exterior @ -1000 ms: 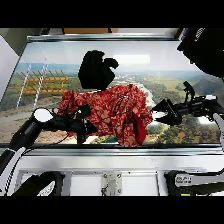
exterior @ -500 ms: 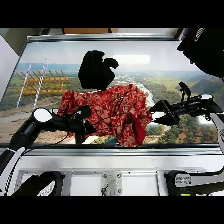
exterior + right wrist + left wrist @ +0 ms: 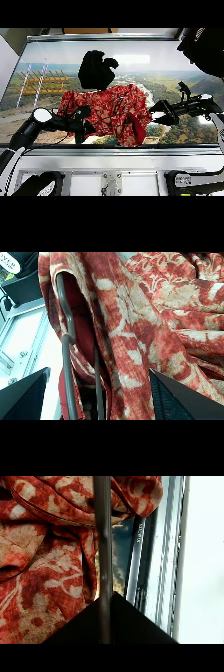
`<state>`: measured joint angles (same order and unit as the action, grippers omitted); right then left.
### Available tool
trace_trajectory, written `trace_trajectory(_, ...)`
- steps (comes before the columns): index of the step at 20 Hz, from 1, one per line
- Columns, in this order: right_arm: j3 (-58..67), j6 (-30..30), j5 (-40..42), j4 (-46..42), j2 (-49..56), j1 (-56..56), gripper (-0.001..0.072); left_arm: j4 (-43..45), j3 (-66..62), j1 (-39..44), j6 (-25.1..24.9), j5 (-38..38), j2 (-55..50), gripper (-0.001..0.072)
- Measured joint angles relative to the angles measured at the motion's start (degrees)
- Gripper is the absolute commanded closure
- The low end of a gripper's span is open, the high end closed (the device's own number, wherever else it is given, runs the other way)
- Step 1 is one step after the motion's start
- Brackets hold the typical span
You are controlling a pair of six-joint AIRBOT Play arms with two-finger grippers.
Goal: Fold the clothes and pants, and hang the long-sleeved shirts on hangers.
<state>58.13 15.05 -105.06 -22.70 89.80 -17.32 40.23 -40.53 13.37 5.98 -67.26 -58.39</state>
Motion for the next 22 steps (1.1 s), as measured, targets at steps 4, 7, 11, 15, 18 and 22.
trace_trajectory(4,0.00,0.00,0.04,0.02,0.00,0.00,0.0030,0.00,0.00,0.00,0.00,0.00,0.00,0.0696)
trace_trajectory(7,0.00,0.00,0.04,0.02,0.00,0.00,0.0505,-0.02,0.00,0.00,0.00,0.00,0.00,0.0696)
trace_trajectory(11,-0.02,0.59,0.00,0.07,0.00,0.00,0.0704,-0.17,0.00,0.00,0.42,-0.02,0.00,0.0695)
trace_trajectory(15,-0.02,0.20,0.00,0.00,0.00,0.00,0.0705,-0.17,0.00,0.00,0.15,0.00,0.00,0.0695)
trace_trajectory(18,-0.02,0.02,0.00,-0.04,0.00,0.00,0.0706,-0.20,0.00,0.00,0.07,0.04,0.00,0.0695)
trace_trajectory(22,-0.02,0.02,0.26,-0.07,0.00,0.02,0.0707,-0.04,0.00,0.02,-0.02,0.92,0.00,0.0694)
